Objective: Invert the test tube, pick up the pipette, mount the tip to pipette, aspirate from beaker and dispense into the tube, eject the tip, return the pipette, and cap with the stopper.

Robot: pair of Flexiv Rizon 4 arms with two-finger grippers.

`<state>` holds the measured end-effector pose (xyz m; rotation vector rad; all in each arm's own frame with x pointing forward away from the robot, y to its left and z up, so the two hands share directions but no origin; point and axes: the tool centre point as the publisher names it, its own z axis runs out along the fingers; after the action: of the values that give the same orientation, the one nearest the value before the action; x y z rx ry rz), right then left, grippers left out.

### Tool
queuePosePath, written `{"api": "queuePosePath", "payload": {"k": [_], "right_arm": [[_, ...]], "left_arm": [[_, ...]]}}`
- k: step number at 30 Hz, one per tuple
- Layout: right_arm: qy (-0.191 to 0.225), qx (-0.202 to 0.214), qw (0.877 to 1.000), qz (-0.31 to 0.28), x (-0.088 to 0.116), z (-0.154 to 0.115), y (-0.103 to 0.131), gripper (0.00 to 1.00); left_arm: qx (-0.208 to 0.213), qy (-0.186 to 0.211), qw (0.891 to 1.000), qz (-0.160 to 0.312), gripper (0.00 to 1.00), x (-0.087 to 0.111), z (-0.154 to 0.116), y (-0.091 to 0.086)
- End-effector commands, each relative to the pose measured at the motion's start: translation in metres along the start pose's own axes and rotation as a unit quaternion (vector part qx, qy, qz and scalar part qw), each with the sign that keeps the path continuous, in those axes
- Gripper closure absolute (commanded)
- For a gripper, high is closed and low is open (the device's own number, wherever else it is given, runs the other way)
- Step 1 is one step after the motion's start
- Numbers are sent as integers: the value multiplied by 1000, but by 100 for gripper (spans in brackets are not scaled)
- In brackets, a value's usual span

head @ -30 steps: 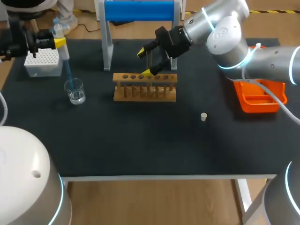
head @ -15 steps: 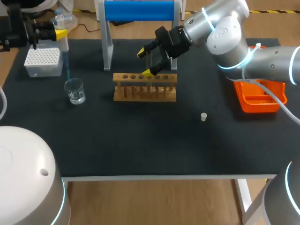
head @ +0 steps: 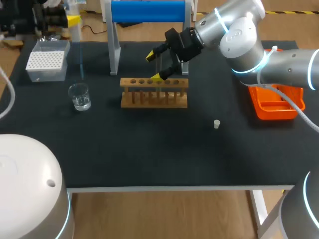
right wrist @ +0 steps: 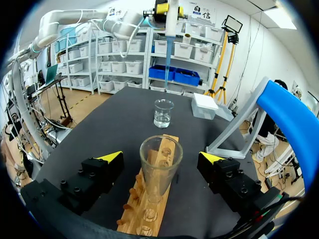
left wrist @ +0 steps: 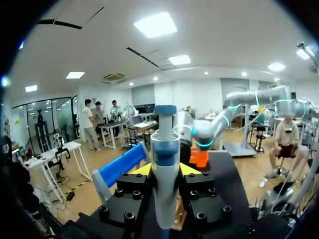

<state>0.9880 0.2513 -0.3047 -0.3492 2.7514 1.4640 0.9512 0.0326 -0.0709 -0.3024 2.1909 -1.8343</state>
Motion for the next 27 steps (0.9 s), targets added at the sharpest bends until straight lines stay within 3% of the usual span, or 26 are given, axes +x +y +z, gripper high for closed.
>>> {"api": "queuePosePath", "payload": {"k": [1,6,11,24,27], "right_arm": [[0,1,1000,0,1,-1,0,0],[0,1,1000,0,1,-1,0,0],[0,1,1000,0,1,-1,0,0],[0,1,1000,0,1,-1,0,0],[0,1,1000,0,1,-1,0,0]], "left_arm": [[-4,23,1000,2,100,-8,19,-28],[18,51,998,12,100,-3,47,-60],[24,73,997,10,100,3,77,-81],[29,120,992,-19,100,12,138,-96],[32,128,991,-22,100,14,141,-97]]}}
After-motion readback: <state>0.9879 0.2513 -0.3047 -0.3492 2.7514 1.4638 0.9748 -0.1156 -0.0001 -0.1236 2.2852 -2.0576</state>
